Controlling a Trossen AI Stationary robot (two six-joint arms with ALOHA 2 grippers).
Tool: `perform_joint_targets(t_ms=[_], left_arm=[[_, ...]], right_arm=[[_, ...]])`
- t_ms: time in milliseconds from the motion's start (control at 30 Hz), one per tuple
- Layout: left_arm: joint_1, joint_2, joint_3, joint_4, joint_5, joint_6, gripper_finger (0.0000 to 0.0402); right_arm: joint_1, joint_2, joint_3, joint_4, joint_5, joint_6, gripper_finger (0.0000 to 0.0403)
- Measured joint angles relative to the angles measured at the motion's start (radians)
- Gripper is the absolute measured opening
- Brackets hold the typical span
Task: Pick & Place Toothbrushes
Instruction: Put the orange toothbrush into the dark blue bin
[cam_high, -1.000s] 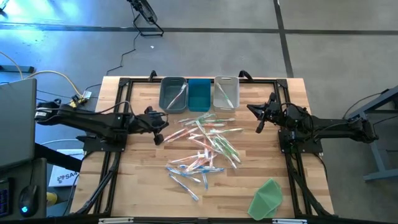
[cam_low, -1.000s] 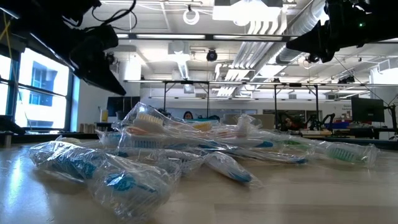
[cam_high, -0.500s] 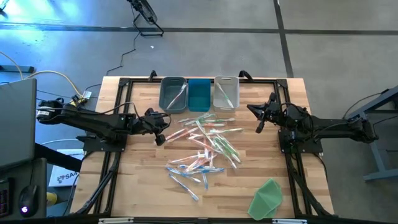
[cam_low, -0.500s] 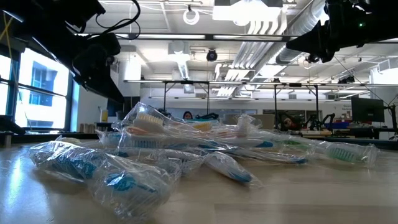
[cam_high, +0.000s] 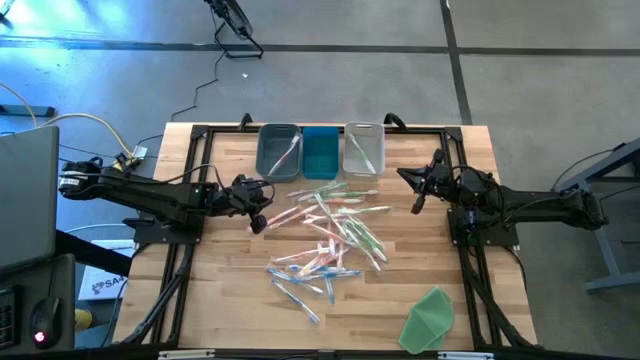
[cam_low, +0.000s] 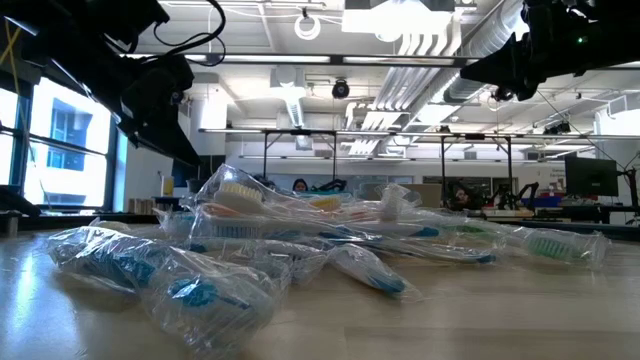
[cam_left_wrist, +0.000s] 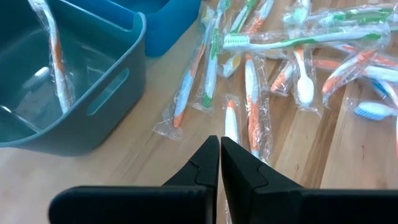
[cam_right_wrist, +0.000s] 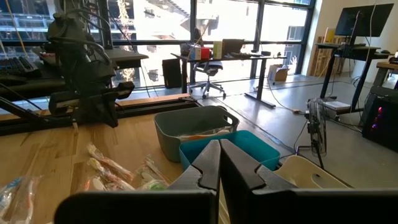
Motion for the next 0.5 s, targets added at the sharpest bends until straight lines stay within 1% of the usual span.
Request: perform_joint_targets(t_ms=[133,500], left_arm=[[0.0,0.0,0.0,0.0,-0.05,0.002,0.001],[0.0,0.0,0.0,0.0,-0.05,0.007,0.0015]], right_arm=[[0.0,0.0,0.0,-0.006,0.0,0.0,0.0002],[0.0,0.0,0.0,-0.023,0.0,0.0,0.0002]])
